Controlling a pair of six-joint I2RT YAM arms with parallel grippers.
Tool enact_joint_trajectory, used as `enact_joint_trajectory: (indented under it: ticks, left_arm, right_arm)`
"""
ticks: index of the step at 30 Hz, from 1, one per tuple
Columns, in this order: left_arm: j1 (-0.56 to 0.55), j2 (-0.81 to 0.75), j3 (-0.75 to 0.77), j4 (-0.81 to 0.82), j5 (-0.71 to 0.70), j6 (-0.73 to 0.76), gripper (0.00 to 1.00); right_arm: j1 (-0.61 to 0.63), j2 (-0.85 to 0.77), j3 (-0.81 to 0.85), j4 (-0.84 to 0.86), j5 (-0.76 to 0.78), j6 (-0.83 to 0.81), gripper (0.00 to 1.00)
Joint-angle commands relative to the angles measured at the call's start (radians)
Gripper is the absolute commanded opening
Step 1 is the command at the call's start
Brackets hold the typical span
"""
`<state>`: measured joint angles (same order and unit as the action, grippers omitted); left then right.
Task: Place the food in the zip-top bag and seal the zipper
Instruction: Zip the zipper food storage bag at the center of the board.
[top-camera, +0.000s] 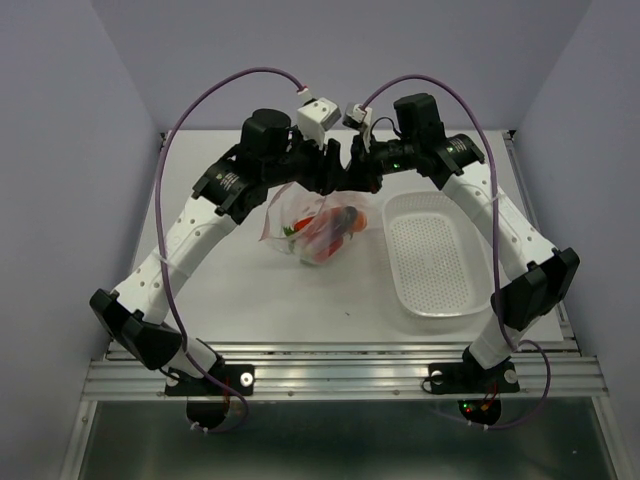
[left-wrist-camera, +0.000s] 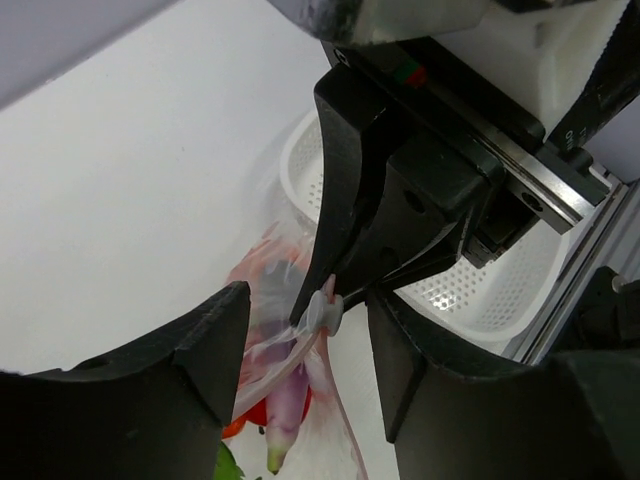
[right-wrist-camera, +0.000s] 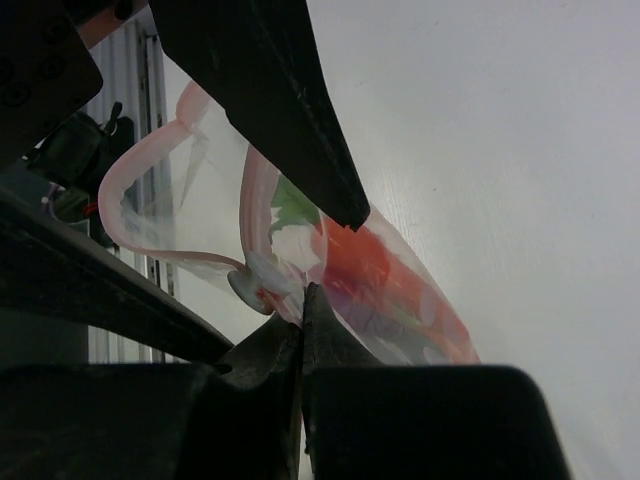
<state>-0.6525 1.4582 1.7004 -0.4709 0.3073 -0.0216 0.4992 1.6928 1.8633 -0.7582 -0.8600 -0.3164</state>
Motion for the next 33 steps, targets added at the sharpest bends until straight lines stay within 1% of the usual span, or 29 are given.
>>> enact_joint_trajectory:
  ticks: [1,2,3,4,7,9,10,12,13,20,22,27,29,33]
  left_arm:
    - [0.001,-0.019,-0.004,0.043,0.013,0.014,0.54]
    - [-0.001,-0.019,-0.004,0.044,0.013,0.011,0.51]
    - [-0.001,-0.019,-0.010,0.046,0.015,0.011,0.45]
    - [0.001,-0.018,-0.011,0.048,0.018,0.011,0.41]
    - [0.001,-0.016,-0.018,0.043,0.016,0.011,0.33]
    - [0.001,-0.013,-0.027,0.037,0.016,0.011,0.31]
    - [0.001,-0.015,-0.028,0.034,0.016,0.009,0.27]
    - [0.001,-0.015,-0.039,0.022,0.007,0.006,0.23]
    - [-0.001,-0.018,-0.042,0.017,0.001,0.005,0.19]
    - [-0.001,-0.061,-0.133,-0.024,-0.126,-0.003,0.15]
    - [0.002,-0.067,-0.151,-0.040,-0.170,-0.005,0.14]
    - [0.002,-0.107,-0.199,-0.058,-0.238,-0.006,0.14]
    - [0.004,-0.127,-0.218,-0.048,-0.254,-0.001,0.16]
    - [0.004,-0.139,-0.228,-0.074,-0.293,-0.006,0.17]
  right_arm:
    - [0.007,-0.033,0.008,-0.009,-0.051,-0.019,0.01]
    - [0.007,-0.035,0.007,-0.012,-0.053,-0.021,0.01]
    - [0.007,-0.036,0.004,-0.012,-0.056,-0.027,0.01]
    - [0.007,-0.036,0.004,-0.013,-0.057,-0.027,0.01]
    - [0.007,-0.038,0.005,-0.007,-0.050,-0.021,0.01]
    - [0.007,-0.039,0.004,-0.003,-0.037,-0.009,0.01]
    - [0.007,-0.042,-0.001,0.013,-0.031,0.000,0.01]
    - [0.007,-0.048,-0.007,0.031,-0.004,0.023,0.01]
    - [0.007,-0.050,-0.006,0.042,0.013,0.031,0.01]
    - [0.007,-0.088,-0.004,0.054,0.073,0.023,0.01]
    - [-0.002,-0.105,-0.026,0.089,0.113,0.046,0.01]
    - [-0.051,-0.125,-0.050,0.131,0.154,0.069,0.01]
    - [-0.066,-0.120,-0.050,0.146,0.153,0.079,0.01]
    - [-0.105,-0.117,-0.052,0.168,0.150,0.092,0.01]
